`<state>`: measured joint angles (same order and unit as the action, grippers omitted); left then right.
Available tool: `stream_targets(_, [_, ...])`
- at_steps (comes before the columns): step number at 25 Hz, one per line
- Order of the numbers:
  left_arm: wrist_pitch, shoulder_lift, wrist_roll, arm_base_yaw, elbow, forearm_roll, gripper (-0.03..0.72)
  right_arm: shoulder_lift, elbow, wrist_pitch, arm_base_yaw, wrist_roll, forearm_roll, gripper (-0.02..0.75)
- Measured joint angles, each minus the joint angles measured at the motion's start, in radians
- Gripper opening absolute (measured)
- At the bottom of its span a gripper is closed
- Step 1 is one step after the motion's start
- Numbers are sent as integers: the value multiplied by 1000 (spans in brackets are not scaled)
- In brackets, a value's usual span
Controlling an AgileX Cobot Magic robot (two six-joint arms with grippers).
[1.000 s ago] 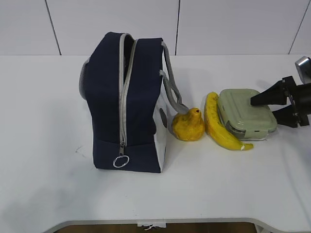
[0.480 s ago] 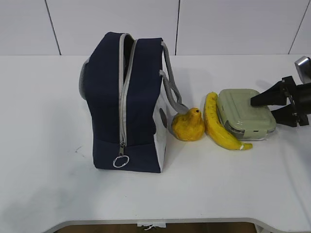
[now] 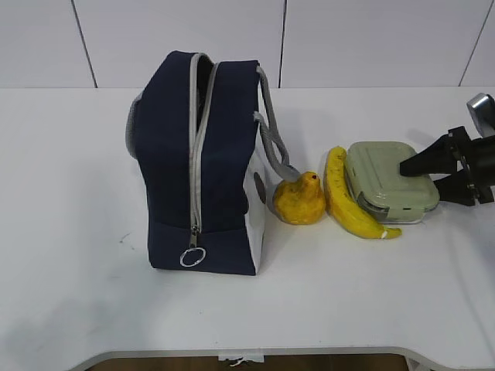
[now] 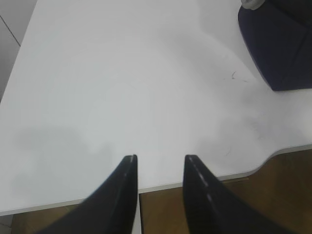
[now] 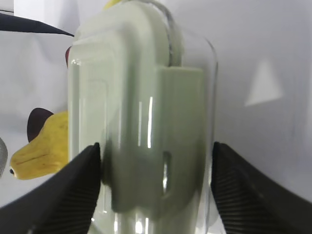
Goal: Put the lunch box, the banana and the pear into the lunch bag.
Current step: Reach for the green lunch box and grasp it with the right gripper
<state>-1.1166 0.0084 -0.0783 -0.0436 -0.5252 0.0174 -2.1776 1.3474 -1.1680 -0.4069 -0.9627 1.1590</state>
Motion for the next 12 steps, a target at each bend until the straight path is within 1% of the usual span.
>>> stream_targets(3, [0, 0, 0, 0, 0, 0, 242, 0, 0, 0, 0, 0, 0, 515])
stream_targets(6, [0, 0, 0, 0, 0, 0, 242, 0, 2, -2, 0, 0, 2, 456])
stream_targets(9, [0, 0, 0, 0, 0, 0, 242, 0, 2, -6, 0, 0, 6, 416])
stream_targets(12, [0, 0, 0, 0, 0, 0, 242, 0, 2, -7, 0, 4, 6, 403])
